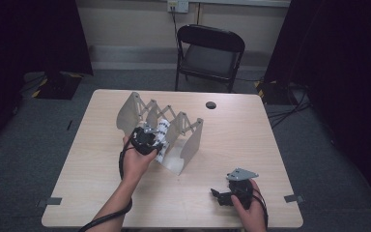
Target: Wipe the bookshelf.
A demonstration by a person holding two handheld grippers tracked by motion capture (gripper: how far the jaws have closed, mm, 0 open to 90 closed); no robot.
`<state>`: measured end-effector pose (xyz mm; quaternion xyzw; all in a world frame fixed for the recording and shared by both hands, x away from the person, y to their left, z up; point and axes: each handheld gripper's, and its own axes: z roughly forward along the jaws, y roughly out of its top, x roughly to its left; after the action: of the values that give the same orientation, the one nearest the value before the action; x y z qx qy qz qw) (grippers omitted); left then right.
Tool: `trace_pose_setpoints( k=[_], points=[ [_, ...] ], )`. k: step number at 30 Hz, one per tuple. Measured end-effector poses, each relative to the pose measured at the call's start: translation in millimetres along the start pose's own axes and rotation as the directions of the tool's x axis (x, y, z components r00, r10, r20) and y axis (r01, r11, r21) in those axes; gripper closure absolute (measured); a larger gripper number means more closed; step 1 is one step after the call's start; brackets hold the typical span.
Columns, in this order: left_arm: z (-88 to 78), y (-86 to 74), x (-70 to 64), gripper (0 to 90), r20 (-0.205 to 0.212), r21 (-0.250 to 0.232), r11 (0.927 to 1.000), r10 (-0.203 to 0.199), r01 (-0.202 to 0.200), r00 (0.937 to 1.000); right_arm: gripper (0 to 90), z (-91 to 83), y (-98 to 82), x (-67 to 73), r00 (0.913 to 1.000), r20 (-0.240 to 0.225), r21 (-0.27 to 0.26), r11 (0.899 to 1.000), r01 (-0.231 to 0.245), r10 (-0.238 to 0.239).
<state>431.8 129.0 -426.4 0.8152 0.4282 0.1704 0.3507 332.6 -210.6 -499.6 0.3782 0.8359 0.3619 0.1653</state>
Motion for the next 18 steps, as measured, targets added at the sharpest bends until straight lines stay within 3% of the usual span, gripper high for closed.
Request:
trace_pose_setpoints(
  k=[5,9,11,18],
  points=[
    [-20.3,12.8,0.9,73.4,-0.029,-0.039,0.9987,0.031,-0.032,0.9991,12.0,0.1,-0.1,0.1,1.0000,-0.001,-0.001,1.000,-0.001,0.001],
    [-32.5,26.1,5.3,73.5,-0.064,-0.073,0.9970,0.021,-0.026,0.9977,12.0,-0.1,0.0,0.6,1.0000,-0.001,0.001,1.000,-0.002,0.002],
    [-35.0,29.3,8.7,73.5,-0.071,-0.091,0.9958,-0.002,-0.005,0.9975,12.0,-0.1,0.0,0.5,1.0000,-0.001,0.001,1.000,-0.002,0.002],
    [-33.7,24.4,10.1,73.7,-0.086,-0.085,0.9963,-0.001,-0.006,0.9963,12.0,-0.1,0.0,0.5,1.0000,-0.001,0.001,1.000,-0.002,0.002]
  ],
)
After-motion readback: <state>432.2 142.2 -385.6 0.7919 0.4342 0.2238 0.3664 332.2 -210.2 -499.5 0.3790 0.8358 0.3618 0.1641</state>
